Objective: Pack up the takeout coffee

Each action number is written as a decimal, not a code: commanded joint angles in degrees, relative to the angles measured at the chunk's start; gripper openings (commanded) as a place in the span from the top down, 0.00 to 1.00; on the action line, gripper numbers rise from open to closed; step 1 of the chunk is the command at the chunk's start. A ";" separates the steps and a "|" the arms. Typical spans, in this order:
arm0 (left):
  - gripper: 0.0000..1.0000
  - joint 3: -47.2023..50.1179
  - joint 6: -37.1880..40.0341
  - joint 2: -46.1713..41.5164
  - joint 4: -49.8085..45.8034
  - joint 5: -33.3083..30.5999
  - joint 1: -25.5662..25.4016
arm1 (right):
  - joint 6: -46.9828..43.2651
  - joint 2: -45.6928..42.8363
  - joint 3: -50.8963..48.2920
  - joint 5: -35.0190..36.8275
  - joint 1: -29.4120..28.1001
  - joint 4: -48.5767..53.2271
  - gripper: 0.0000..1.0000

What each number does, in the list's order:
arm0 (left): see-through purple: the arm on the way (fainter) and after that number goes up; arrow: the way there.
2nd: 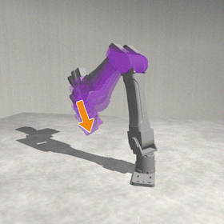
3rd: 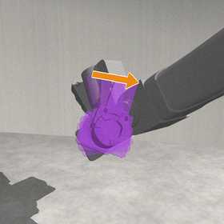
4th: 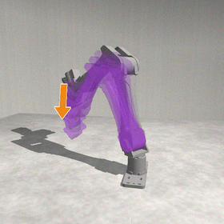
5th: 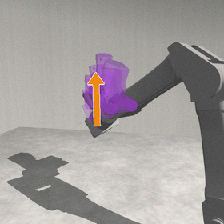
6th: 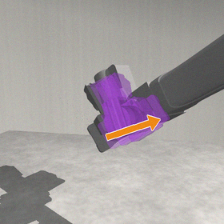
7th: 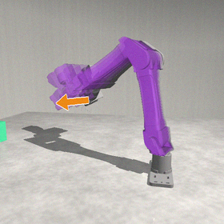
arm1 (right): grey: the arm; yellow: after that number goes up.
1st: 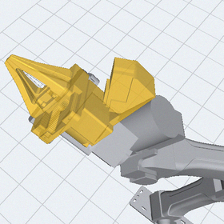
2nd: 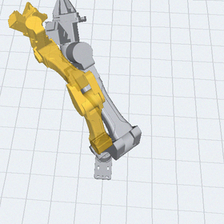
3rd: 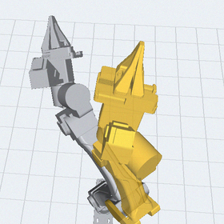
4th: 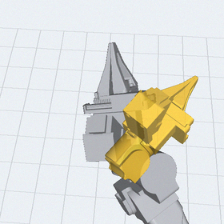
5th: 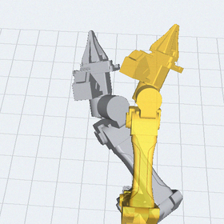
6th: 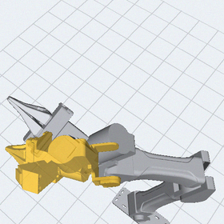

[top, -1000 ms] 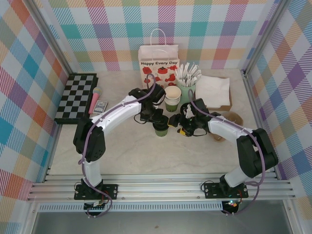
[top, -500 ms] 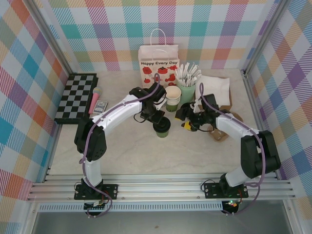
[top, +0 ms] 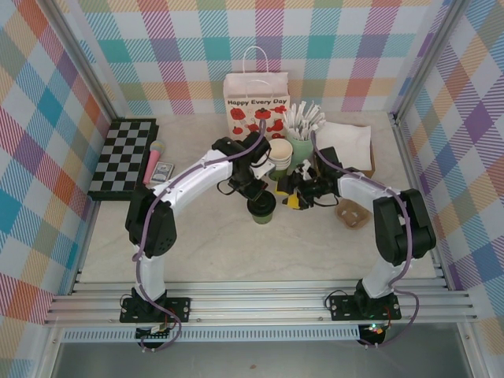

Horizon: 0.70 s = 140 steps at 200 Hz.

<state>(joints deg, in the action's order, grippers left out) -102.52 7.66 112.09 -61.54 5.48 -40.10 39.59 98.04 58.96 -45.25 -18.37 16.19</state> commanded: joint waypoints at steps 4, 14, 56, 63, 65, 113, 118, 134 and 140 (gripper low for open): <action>1.00 -0.90 1.48 1.80 -2.90 0.97 -0.43 | -1.01 1.50 1.34 -2.46 -0.70 0.75 0.38; 1.00 -1.17 1.44 2.04 -2.96 0.94 -0.50 | -0.92 2.09 1.16 -2.79 -0.79 0.64 0.38; 1.00 -0.80 1.01 3.29 -2.85 1.32 -0.46 | -1.29 3.18 -0.25 0.17 -1.22 1.63 0.40; 1.00 0.14 0.79 3.39 -2.39 1.74 -0.40 | -1.36 3.27 -1.02 1.73 -1.18 2.09 0.40; 1.00 0.44 0.74 3.44 -2.23 1.86 -0.48 | -1.38 3.29 -1.21 2.18 -1.22 2.10 0.40; 0.98 14.32 -3.70 3.23 4.73 6.23 -0.38 | -0.70 6.04 -9.68 8.48 -1.23 0.81 0.41; 0.98 15.32 -4.12 3.19 5.36 6.58 -0.41 | -0.68 6.24 -9.97 8.39 -1.23 0.69 0.41; 0.97 15.50 -4.83 3.23 5.50 6.57 -0.11 | 0.29 5.47 -9.89 6.82 -1.23 -0.79 0.41; 0.97 14.61 -4.93 3.01 5.19 6.47 0.01 | 0.48 4.67 -9.22 6.46 -1.23 -1.03 0.40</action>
<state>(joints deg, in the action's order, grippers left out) -93.12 5.10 108.42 -51.16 7.94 -39.46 39.83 99.46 53.74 -47.00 -17.91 6.96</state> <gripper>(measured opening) 0.059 0.593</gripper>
